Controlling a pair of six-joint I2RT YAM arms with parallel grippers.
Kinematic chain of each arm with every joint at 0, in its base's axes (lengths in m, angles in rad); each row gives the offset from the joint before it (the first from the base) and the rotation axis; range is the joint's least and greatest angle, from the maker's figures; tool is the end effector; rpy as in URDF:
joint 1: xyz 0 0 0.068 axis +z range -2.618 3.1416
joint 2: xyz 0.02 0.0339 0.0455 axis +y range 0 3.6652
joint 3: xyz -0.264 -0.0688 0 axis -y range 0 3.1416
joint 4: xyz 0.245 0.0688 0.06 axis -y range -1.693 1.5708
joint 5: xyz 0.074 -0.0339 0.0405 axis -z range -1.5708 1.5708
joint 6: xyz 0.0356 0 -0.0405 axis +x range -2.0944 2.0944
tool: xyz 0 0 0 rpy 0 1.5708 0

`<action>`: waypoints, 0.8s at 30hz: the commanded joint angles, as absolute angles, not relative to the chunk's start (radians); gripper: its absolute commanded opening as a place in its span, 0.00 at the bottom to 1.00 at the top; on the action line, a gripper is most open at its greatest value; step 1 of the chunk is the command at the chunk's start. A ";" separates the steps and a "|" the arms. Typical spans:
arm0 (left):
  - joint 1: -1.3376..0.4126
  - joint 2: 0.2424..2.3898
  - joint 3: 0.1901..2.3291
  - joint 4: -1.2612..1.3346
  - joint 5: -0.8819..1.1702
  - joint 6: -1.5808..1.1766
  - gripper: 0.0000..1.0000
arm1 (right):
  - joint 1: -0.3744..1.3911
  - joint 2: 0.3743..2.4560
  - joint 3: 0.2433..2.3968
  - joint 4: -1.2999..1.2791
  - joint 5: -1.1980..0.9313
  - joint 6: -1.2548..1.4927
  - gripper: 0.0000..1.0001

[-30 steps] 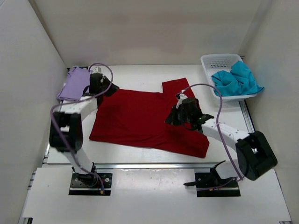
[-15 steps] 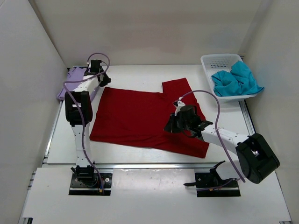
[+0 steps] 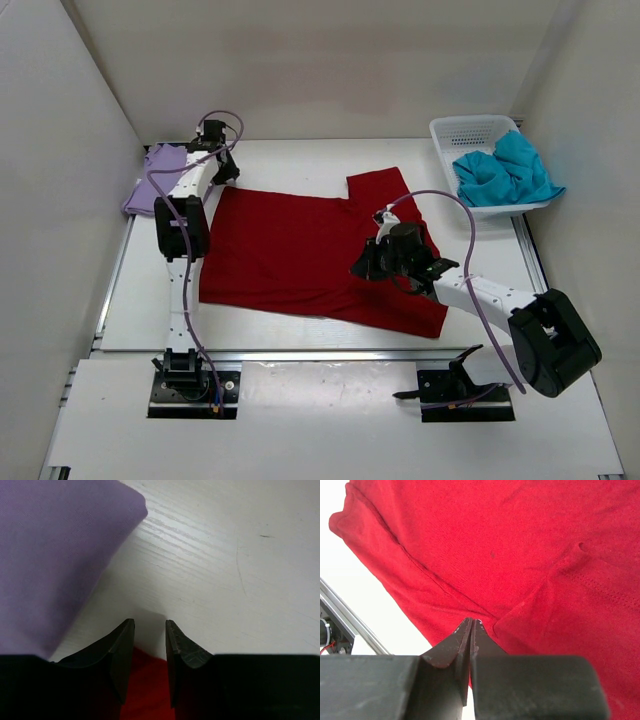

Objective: Fold and stack the t-shirts
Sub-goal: Grap the side of the flattened tshirt furthest away from the robot with both arms

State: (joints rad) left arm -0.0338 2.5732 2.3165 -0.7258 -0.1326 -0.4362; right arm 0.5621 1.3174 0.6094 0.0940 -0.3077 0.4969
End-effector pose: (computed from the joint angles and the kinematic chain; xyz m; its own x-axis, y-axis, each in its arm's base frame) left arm 0.5552 -0.0141 0.1605 -0.7367 -0.3941 -0.5494 -0.3874 0.9120 -0.1348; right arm 0.2203 0.1515 0.1931 -0.7705 0.0516 -0.6353 -0.3982 0.7393 0.5430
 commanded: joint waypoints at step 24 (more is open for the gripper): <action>-0.046 2.454 2.189 -0.723 -0.173 -0.388 0.43 | 0.564 1.284 0.617 0.180 -0.324 0.506 0.00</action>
